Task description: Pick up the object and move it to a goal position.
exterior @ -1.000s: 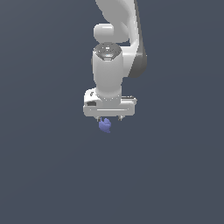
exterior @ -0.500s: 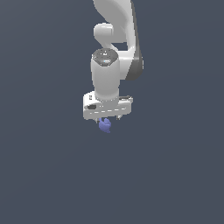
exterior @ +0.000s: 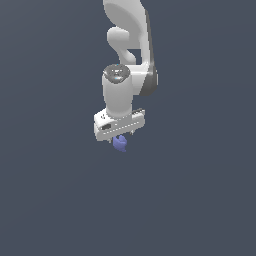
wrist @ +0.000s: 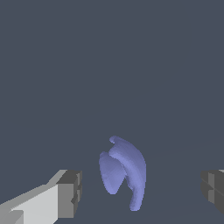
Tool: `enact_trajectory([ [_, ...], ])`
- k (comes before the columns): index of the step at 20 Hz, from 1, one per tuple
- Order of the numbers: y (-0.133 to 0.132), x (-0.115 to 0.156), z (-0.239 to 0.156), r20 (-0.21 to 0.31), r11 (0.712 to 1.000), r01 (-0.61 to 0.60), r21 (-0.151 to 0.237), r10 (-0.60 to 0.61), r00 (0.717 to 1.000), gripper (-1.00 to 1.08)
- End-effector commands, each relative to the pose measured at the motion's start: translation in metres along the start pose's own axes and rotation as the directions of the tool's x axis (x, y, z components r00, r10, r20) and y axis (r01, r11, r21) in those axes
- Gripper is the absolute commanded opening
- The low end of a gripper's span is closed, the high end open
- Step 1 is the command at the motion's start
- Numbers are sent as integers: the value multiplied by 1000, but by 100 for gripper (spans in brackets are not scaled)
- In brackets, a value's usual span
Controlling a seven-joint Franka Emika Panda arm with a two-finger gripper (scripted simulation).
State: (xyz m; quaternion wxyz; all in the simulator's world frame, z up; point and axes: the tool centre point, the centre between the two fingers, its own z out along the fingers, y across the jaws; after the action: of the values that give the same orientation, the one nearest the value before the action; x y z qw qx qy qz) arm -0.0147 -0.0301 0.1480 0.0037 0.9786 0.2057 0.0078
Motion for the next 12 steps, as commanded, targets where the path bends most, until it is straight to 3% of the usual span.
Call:
enact_trajectory([
  [1,0,-6,7,2,998,64,1,-64,998,100],
  [12,0,-27,31,9,957,289,11,-289,957,100],
])
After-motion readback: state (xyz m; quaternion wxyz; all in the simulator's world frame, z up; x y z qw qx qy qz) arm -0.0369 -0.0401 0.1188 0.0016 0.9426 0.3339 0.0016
